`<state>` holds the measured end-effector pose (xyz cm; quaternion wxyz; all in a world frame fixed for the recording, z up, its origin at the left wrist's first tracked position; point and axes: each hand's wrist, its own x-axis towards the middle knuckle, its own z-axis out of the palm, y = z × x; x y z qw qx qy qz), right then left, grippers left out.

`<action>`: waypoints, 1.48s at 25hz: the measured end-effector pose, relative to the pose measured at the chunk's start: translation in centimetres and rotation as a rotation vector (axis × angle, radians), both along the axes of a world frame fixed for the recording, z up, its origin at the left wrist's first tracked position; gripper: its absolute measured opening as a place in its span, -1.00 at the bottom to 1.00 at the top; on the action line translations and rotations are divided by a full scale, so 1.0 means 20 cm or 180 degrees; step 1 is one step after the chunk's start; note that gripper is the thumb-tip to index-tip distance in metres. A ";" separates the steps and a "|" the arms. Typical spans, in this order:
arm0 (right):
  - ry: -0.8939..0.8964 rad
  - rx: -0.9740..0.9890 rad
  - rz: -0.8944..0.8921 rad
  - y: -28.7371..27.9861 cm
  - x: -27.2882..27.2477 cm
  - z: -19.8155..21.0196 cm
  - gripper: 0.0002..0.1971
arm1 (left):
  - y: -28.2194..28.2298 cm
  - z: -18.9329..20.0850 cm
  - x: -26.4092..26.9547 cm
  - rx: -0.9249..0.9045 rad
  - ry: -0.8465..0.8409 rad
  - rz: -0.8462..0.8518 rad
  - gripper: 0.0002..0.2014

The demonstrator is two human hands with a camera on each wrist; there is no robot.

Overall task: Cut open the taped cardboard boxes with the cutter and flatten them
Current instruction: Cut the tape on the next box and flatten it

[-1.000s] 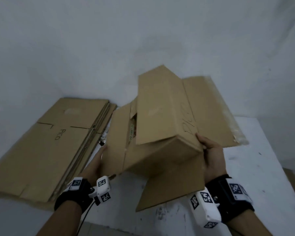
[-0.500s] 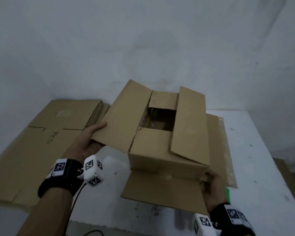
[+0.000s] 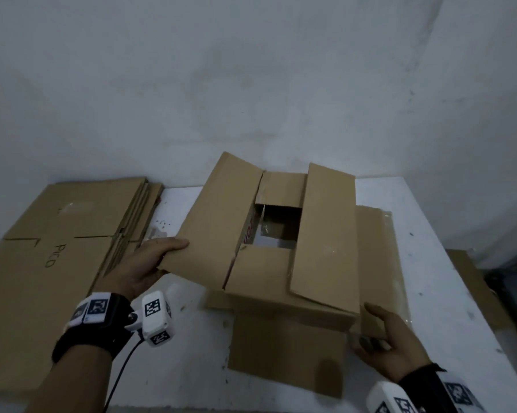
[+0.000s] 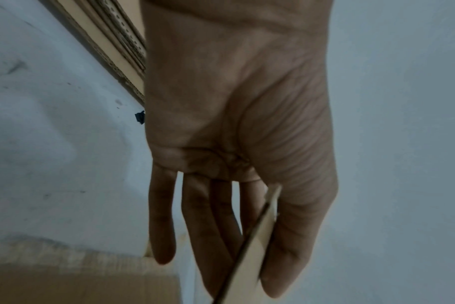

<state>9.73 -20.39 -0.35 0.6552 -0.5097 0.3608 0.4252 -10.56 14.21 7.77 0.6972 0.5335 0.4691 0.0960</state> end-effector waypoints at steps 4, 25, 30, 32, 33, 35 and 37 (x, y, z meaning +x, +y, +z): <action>-0.0334 0.0089 -0.0059 -0.05 0.10 0.03 -0.62 | -0.01 -0.10 0.03 0.0199 0.0272 -0.0012 -0.79; -0.3400 -0.1986 0.3207 0.51 0.10 0.13 0.20 | -0.50 -0.32 0.58 0.3258 0.2062 -0.4153 0.29; -0.3570 -0.2093 0.3442 0.51 0.10 0.11 0.11 | -0.48 -0.34 0.51 0.3990 0.1584 -0.3747 0.25; -0.3294 -0.1233 0.2605 0.45 0.14 0.18 -0.16 | -0.49 -0.37 0.41 0.4311 0.1209 -0.3217 0.19; -0.3153 -0.0848 0.2206 0.41 0.17 0.21 -0.31 | -0.50 -0.39 0.35 0.4513 0.0963 -0.2886 0.11; -0.2954 -0.0572 0.1788 0.32 0.24 0.28 -0.49 | -0.53 -0.40 0.24 0.4832 0.0500 -0.2366 -0.09; -0.2981 -0.0725 0.1741 0.24 0.30 0.32 -0.52 | -0.59 -0.33 0.16 0.4747 0.0135 -0.2220 -0.33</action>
